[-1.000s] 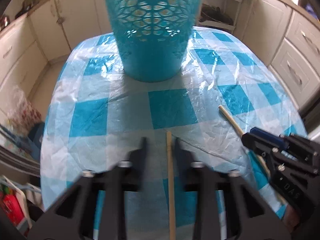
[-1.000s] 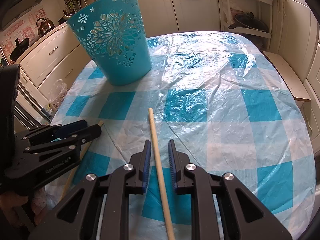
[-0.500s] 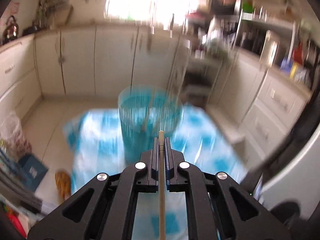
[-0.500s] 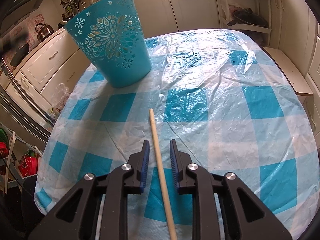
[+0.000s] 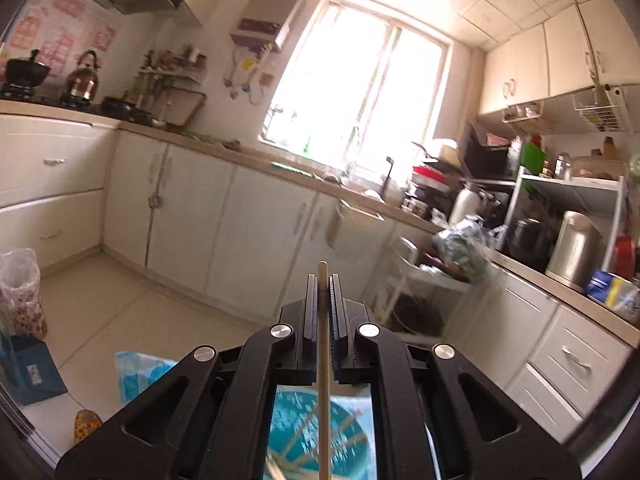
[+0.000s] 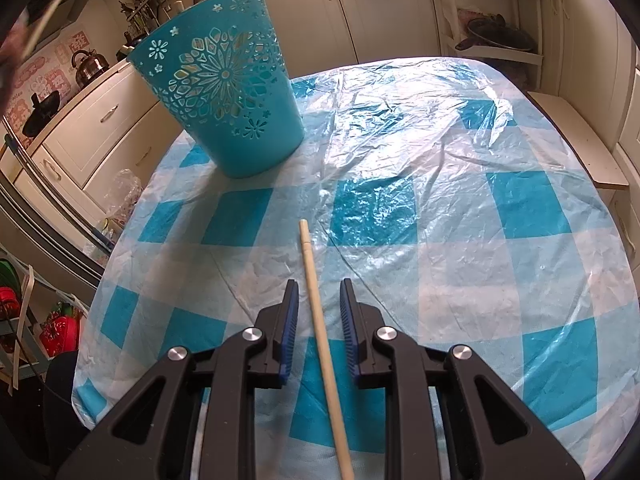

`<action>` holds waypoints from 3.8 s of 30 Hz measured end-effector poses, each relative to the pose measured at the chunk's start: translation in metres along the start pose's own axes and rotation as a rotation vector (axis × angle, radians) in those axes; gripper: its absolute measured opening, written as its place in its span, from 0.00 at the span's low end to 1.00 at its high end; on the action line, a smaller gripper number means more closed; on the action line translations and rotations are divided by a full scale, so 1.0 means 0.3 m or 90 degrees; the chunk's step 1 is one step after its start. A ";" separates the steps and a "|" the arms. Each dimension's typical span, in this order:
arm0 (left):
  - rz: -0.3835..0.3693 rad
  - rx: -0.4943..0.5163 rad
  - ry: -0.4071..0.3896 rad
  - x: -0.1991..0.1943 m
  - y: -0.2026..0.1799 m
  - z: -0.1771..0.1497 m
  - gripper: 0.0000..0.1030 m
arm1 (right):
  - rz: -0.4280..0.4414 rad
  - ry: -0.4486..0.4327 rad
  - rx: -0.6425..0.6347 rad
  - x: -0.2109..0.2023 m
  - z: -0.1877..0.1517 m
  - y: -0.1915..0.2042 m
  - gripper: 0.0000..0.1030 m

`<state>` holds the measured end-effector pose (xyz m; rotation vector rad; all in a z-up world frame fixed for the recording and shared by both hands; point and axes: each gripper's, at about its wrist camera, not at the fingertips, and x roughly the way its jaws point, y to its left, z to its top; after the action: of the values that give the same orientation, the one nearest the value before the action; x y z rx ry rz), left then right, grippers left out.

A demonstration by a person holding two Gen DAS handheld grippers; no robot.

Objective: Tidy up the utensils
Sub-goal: 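Lift the left gripper's stick over the teal basket and open to drop it, then lift the right gripper's stick over the teal basket and open to drop it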

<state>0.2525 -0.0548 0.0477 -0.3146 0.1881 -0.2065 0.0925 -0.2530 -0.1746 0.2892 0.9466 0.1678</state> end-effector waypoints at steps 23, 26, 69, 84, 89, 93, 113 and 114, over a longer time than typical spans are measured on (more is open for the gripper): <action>0.058 -0.004 0.020 0.196 0.067 -0.207 0.05 | 0.014 0.005 0.011 0.003 0.010 -0.007 0.24; 0.062 -0.007 0.025 0.194 0.080 -0.224 0.05 | 0.014 0.004 0.011 0.003 0.010 -0.007 0.24; 0.111 -0.030 0.430 0.445 0.227 -0.233 0.40 | 0.029 0.010 0.030 -0.004 0.010 -0.021 0.24; 0.006 -0.146 0.378 0.460 0.293 -0.208 0.08 | 0.029 0.010 0.026 -0.002 0.014 -0.018 0.26; 0.010 -0.105 0.201 0.321 0.207 -0.068 0.07 | 0.028 0.010 0.026 -0.001 0.015 -0.016 0.27; 0.016 -0.083 0.101 0.241 0.150 0.007 0.07 | 0.029 0.010 0.026 -0.001 0.015 -0.016 0.27; -0.015 -0.025 0.535 0.445 0.073 -0.258 0.43 | 0.037 0.012 0.028 -0.002 0.015 -0.020 0.29; -0.017 -0.034 0.542 0.440 0.080 -0.272 0.43 | 0.036 0.012 0.029 -0.001 0.015 -0.018 0.29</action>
<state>0.3660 -0.0863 -0.0562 -0.2663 1.0325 -0.3550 0.0961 -0.2591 -0.1737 0.3568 0.9618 0.2023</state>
